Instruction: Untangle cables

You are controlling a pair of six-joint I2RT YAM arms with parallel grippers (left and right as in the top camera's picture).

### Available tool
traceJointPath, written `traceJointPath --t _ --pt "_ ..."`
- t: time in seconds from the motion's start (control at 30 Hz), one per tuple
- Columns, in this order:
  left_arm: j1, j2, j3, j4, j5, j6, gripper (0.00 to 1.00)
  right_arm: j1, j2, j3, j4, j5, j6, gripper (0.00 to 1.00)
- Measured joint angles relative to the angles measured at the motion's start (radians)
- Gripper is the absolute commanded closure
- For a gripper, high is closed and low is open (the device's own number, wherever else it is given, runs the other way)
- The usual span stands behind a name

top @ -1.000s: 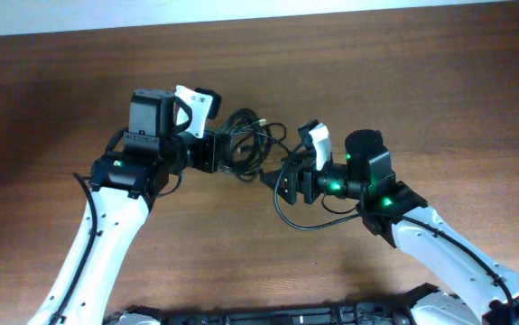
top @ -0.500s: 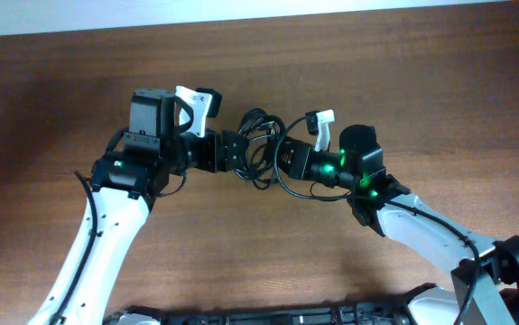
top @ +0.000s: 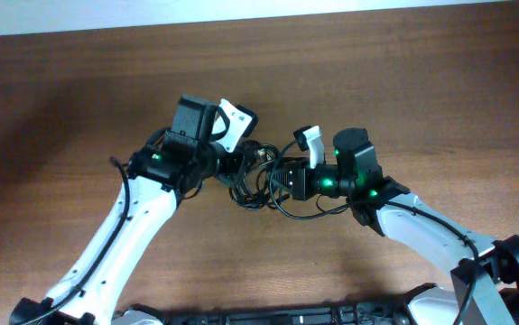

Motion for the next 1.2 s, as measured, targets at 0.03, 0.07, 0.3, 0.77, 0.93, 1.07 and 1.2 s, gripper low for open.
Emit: traceJointPath --t 0.03,0.07,0.3,0.77,0.93,1.07,1.2 --pt "-0.002 0.0 0.0 -0.001 -0.024 -0.003 0.87 0.0 0.0 0.0 0.0 0.002 0.0 0.96" --pt "-0.003 0.0 0.0 -0.002 -0.032 -0.007 1.0 0.0 0.0 0.0 0.001 0.002 0.0 0.93" --pt "0.053 0.002 0.0 -0.058 -0.385 -0.444 1.0 0.0 0.0 0.001 0.0 -0.01 0.022 0.01" --pt "0.142 0.005 0.0 -0.14 -0.138 -1.527 1.0 0.271 0.0 -0.001 0.16 0.467 0.608 0.21" --pt "0.143 0.006 0.0 -0.14 -0.091 -1.594 1.0 0.322 0.0 -0.001 0.148 0.505 0.626 0.22" --pt "0.142 0.006 0.0 -0.132 -0.005 -1.631 1.0 0.327 0.0 -0.001 0.135 0.573 0.632 0.18" --pt "0.145 0.006 0.003 -0.159 0.022 -1.651 1.0 0.332 0.0 -0.003 0.167 0.606 0.693 0.18"
